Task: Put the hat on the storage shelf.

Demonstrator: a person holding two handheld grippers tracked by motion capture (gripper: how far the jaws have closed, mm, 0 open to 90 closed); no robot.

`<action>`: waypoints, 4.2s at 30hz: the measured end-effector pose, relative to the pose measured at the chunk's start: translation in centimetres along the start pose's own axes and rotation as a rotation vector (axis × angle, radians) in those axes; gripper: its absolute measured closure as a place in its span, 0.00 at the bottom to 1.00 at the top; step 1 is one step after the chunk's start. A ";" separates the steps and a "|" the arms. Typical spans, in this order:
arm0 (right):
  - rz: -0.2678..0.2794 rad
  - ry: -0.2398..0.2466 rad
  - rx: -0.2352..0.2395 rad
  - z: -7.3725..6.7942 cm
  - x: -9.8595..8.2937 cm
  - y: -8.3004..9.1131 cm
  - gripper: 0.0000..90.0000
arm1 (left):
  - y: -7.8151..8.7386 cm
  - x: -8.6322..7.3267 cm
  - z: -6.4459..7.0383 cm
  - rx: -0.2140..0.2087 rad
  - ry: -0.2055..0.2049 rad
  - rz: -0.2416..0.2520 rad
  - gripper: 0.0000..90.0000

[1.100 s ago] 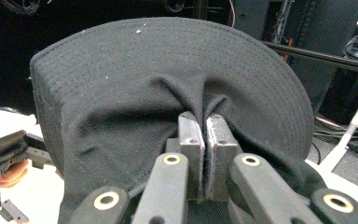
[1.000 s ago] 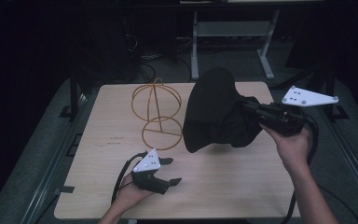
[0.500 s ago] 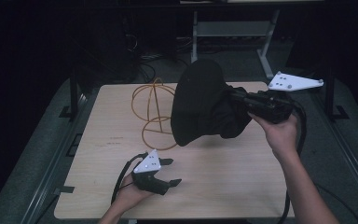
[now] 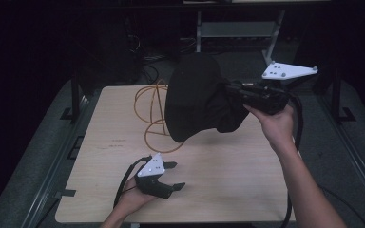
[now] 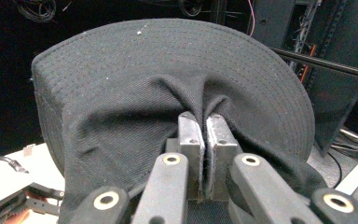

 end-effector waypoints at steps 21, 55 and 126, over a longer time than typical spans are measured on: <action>-0.011 0.013 0.059 -0.1 2.7 -4.5 0.96 | -0.3 -0.3 0.3 -0.006 0.004 -0.005 0.27; -0.064 0.021 0.095 0.4 6.4 -11.6 0.96 | -0.2 -0.6 -0.2 0.005 -0.012 -0.039 0.26; -0.357 0.032 0.081 1.3 6.4 -23.7 0.50 | -1.2 -0.4 0.4 -0.036 -0.033 -0.039 0.26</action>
Point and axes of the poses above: each handheld gripper's, and its own axes: y roughly backward along the jaws, x roughly out of its top, z roughly to its right, the point moved 1 cm from there along -y, roughly forward along the jaws, and after that the axes turned 10 degrees about x, right-handed, at the moved point
